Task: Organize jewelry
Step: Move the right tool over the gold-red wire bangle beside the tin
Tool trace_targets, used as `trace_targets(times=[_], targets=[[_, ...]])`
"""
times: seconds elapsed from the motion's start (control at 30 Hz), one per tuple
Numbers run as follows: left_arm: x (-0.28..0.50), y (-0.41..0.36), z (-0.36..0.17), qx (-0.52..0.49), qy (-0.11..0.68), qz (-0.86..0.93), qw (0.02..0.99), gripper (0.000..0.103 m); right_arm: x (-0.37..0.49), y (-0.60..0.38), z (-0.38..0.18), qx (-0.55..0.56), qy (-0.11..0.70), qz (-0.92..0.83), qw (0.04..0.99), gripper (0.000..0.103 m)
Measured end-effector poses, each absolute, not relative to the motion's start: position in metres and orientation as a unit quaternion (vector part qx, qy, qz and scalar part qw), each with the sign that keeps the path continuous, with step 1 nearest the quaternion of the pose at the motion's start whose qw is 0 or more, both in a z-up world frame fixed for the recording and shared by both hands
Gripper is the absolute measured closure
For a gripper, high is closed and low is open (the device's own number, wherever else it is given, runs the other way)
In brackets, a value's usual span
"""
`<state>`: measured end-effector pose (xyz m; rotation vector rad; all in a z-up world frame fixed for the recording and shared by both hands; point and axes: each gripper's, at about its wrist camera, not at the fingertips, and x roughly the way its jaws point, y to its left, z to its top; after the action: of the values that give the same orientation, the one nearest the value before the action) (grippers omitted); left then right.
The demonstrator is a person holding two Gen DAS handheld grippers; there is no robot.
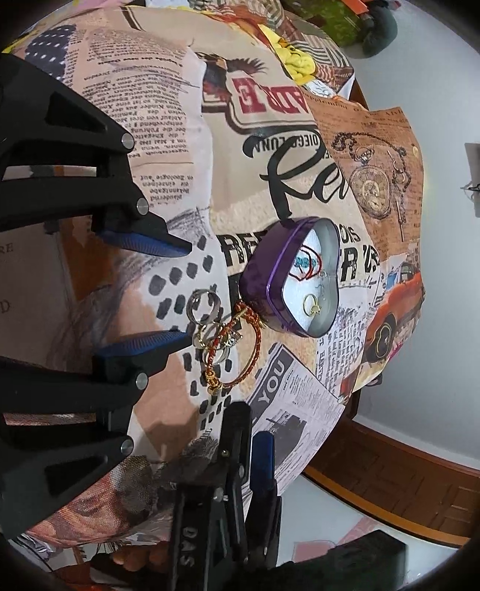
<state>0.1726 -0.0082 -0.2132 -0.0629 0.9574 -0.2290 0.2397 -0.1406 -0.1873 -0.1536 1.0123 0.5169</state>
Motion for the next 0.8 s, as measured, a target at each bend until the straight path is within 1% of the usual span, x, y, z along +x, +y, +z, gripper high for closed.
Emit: trace_targets(times=[0.23,0.43,0.67,0.8], targets=[[0.175,-0.008,-0.216,-0.032,0.460,-0.114,0.880,0.063,0.248,-0.120,-0.210,-0.079,0.505,0.254,0.821,0.053],[0.176,-0.016,-0.214,-0.008,0.457,-0.129,0.880,0.063,0.251,-0.134,-0.207,-0.122,0.490,0.217,0.835,0.053],[0.187,-0.016,-0.216,-0.014,0.457,-0.133,0.879,0.063,0.256,-0.150,-0.197,-0.082,0.496,0.217,0.837,0.053],[0.189,-0.017,-0.217,-0.010,0.453,-0.135,0.881,0.067,0.253,-0.141,-0.198,-0.065,0.493,0.234,0.835,0.052]])
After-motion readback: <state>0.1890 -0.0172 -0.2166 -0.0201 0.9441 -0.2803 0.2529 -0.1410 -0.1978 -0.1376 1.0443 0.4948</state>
